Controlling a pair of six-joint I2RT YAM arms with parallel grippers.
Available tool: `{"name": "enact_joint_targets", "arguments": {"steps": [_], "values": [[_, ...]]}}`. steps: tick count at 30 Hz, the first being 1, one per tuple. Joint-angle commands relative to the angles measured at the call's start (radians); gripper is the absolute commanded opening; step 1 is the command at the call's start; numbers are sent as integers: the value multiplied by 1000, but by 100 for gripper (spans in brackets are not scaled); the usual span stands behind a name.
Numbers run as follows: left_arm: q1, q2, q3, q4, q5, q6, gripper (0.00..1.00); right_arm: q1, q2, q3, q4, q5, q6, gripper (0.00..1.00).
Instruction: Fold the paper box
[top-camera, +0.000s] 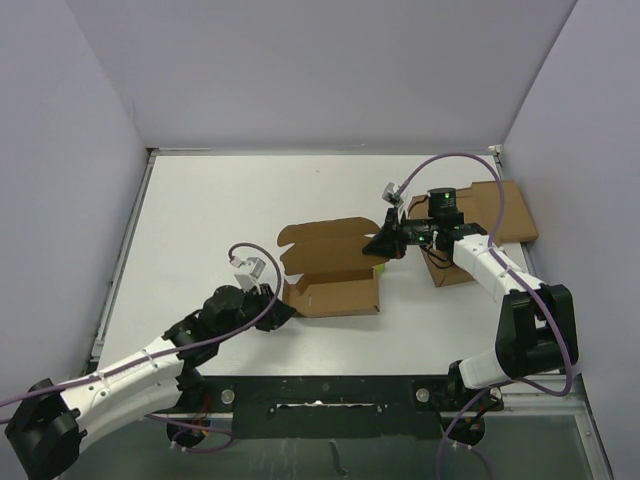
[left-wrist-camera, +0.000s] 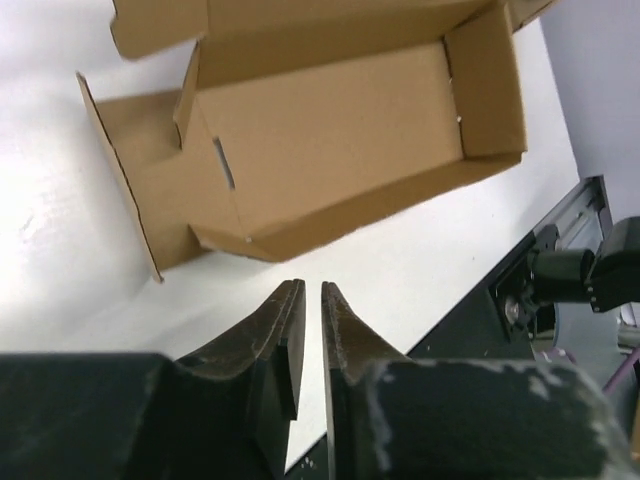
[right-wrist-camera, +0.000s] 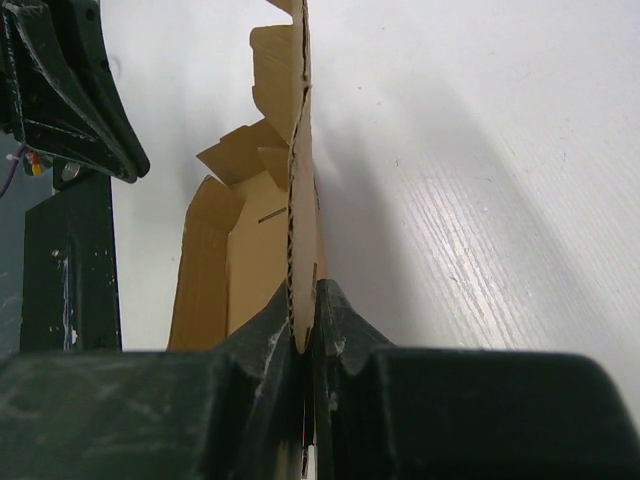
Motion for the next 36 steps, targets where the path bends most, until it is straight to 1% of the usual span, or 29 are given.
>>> {"name": "enact_joint_targets", "arguments": {"steps": [1, 6, 13, 20, 25, 36], "values": [[-4, 24, 104, -196, 74, -83, 8, -8, -21, 14, 21, -35, -14, 0], [-5, 129, 111, -168, 35, -104, 2, -8, -22, 14, 21, -35, -16, 0], [-5, 275, 158, -127, -34, -76, 1, -7, -19, 14, 21, -40, -15, 0], [-5, 397, 180, 23, -55, -19, 2, -2, -16, 10, 26, -44, -11, 0], [-7, 482, 197, 121, -35, 39, 2, 8, -11, 10, 27, -44, -11, 0], [-12, 534, 222, 222, 2, 182, 6, 20, -1, 10, 26, -42, -16, 0]]}}
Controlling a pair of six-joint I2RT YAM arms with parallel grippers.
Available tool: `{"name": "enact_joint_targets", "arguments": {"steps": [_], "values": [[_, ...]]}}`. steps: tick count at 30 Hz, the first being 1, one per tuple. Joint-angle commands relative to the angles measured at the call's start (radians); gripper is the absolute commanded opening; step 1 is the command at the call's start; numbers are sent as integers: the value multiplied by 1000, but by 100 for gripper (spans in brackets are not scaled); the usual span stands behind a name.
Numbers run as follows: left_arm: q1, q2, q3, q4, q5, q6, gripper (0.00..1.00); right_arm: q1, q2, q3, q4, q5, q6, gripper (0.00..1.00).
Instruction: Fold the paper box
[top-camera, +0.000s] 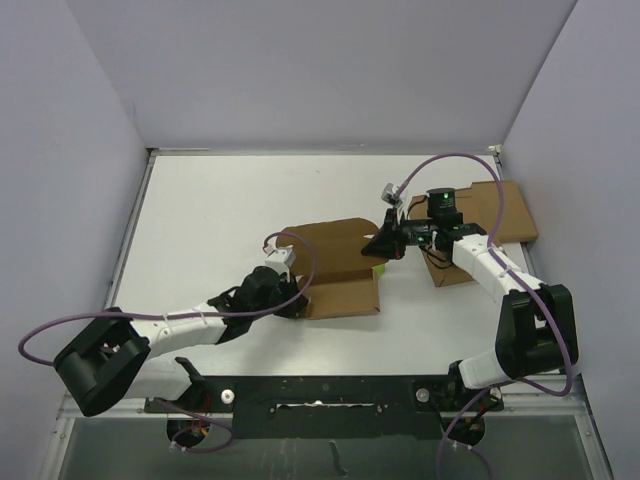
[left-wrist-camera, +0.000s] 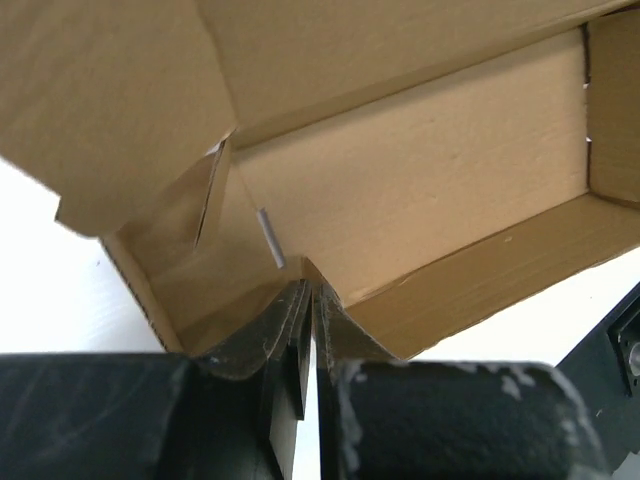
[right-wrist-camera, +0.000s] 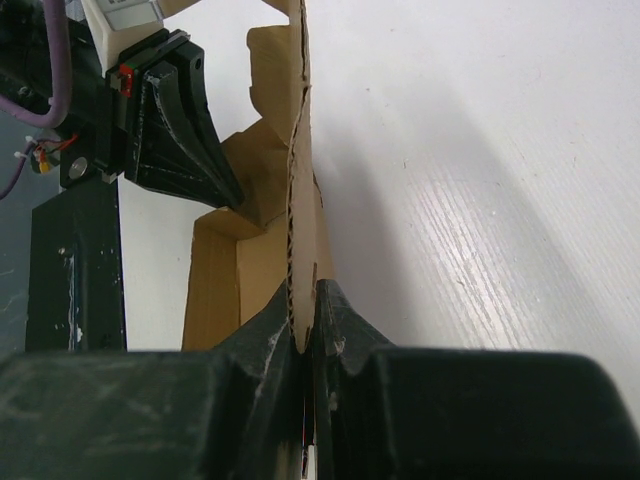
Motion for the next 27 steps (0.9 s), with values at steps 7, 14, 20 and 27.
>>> {"name": "enact_joint_targets", "arguments": {"steps": [7, 14, 20, 27], "values": [[-10, -48, 9, 82, 18, 94, 7, 3, -1, 14, 17, -26, -20, 0], [1, -293, 3, -183, -59, 89, 18, 1, 1, 20, 5, -30, -33, 0], [5, -431, 2, -357, -120, 35, 36, -5, -1, 22, 4, -33, -35, 0], [8, -354, 11, -385, -181, 15, 53, -4, -4, 21, 3, -35, -35, 0]]}}
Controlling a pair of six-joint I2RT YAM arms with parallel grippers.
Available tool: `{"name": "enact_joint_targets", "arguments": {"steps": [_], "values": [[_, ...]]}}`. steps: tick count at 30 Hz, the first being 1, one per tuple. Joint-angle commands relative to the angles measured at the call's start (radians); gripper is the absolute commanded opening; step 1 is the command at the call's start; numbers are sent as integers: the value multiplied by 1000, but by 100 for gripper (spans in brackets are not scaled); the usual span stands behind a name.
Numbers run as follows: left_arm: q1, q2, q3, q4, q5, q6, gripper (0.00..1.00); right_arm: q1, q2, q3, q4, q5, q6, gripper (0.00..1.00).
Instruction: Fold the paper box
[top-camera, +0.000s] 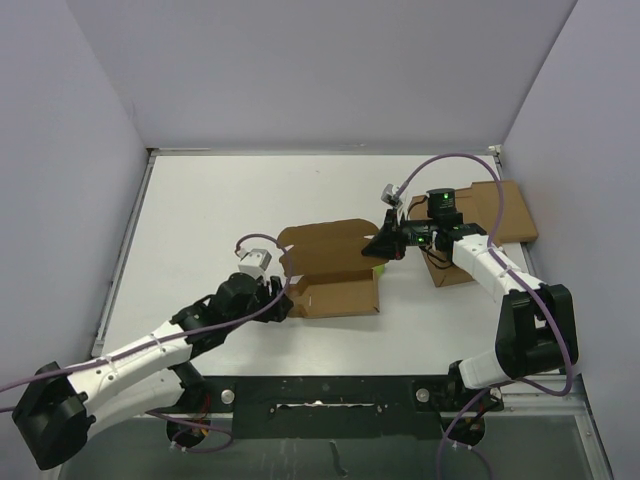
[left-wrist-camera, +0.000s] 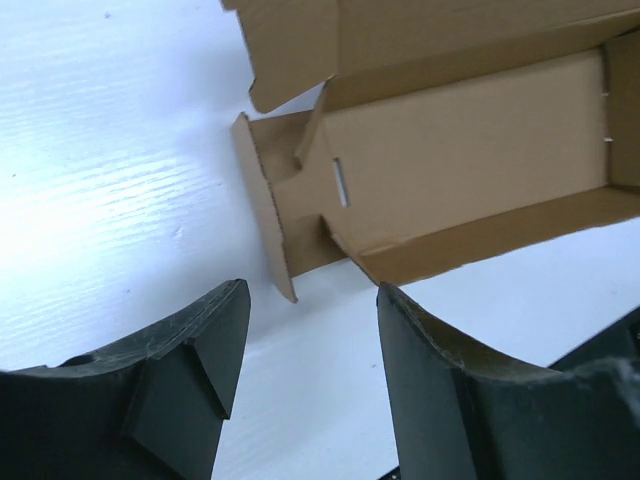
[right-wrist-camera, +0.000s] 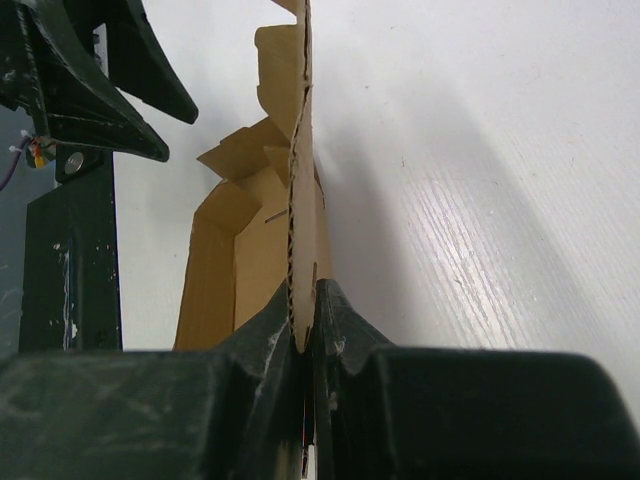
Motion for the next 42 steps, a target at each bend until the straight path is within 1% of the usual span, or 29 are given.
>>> {"name": "enact_joint_targets", "arguments": {"steps": [1, 7, 10, 14, 18, 23, 26, 28, 35, 42], "values": [[7, 74, 27, -10, -55, -14, 53, -4, -4, 21, 13, -36, -12, 0], [22, 212, 62, 71, -56, 2, 54, -4, -5, 21, 13, -39, -11, 0], [30, 259, 66, 104, -64, 3, 52, -4, -6, 20, 14, -40, -12, 0], [40, 280, 63, 125, -67, -1, 48, -3, -2, 19, 14, -41, -12, 0], [51, 277, 53, 149, -61, -5, 37, -4, -1, 19, 15, -41, -13, 0], [64, 270, 35, 190, -25, -11, 11, -3, -1, 19, 16, -36, -12, 0], [64, 248, 22, 206, 2, -11, 2, -4, -3, 15, 25, -18, -2, 0], [64, 225, 12, 214, 15, -13, 0, -3, -7, 7, 43, 0, 17, 0], [64, 147, 1, 222, 47, -2, 0, -2, -10, -11, 83, 47, 60, 0], [64, 131, 13, 219, 70, 12, 0, 9, -24, -34, 132, 104, 103, 0]]}}
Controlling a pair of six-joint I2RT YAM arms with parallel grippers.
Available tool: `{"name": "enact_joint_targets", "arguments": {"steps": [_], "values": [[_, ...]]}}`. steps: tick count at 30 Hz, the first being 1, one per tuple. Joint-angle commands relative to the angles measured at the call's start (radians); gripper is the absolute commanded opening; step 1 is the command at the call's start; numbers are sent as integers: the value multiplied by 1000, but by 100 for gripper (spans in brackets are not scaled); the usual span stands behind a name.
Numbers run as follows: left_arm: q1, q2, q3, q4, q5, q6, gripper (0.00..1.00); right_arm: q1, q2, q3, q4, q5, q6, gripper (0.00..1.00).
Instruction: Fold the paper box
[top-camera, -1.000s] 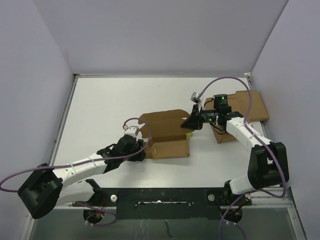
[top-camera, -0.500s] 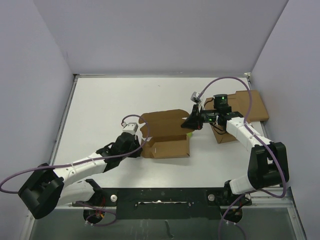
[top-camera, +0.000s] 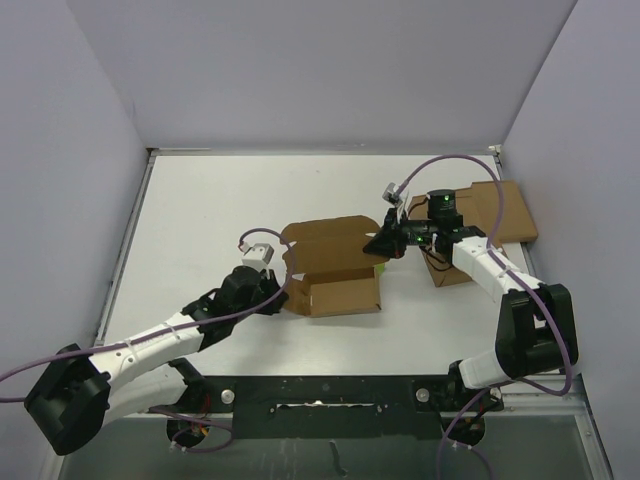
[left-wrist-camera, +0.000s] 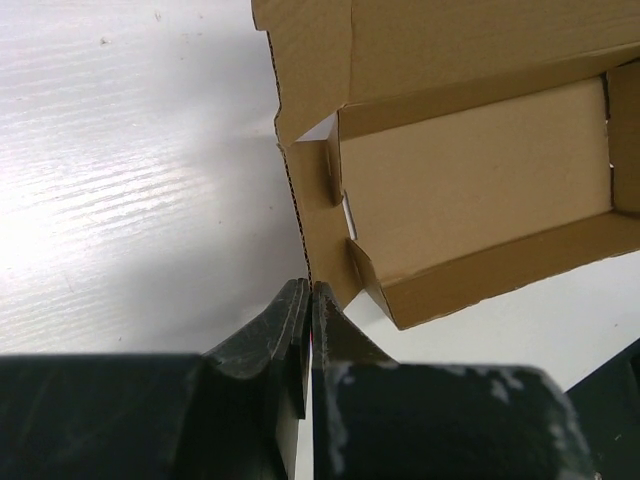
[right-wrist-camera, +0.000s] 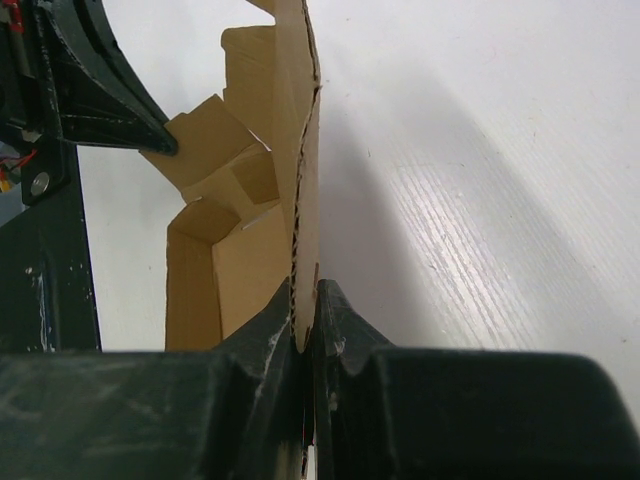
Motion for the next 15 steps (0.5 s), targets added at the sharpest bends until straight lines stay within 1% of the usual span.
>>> {"name": "enact_joint_targets", "arguments": {"steps": [1, 8, 15], "values": [[3, -23, 23, 70, 36, 13, 0, 9, -24, -12, 73, 38, 40, 0], [3, 8, 44, 67, 48, 15, 0, 17, -39, -36, 127, 86, 101, 0], [11, -12, 21, 24, -46, -61, 0, 11, -42, -68, 193, 116, 189, 0]]}}
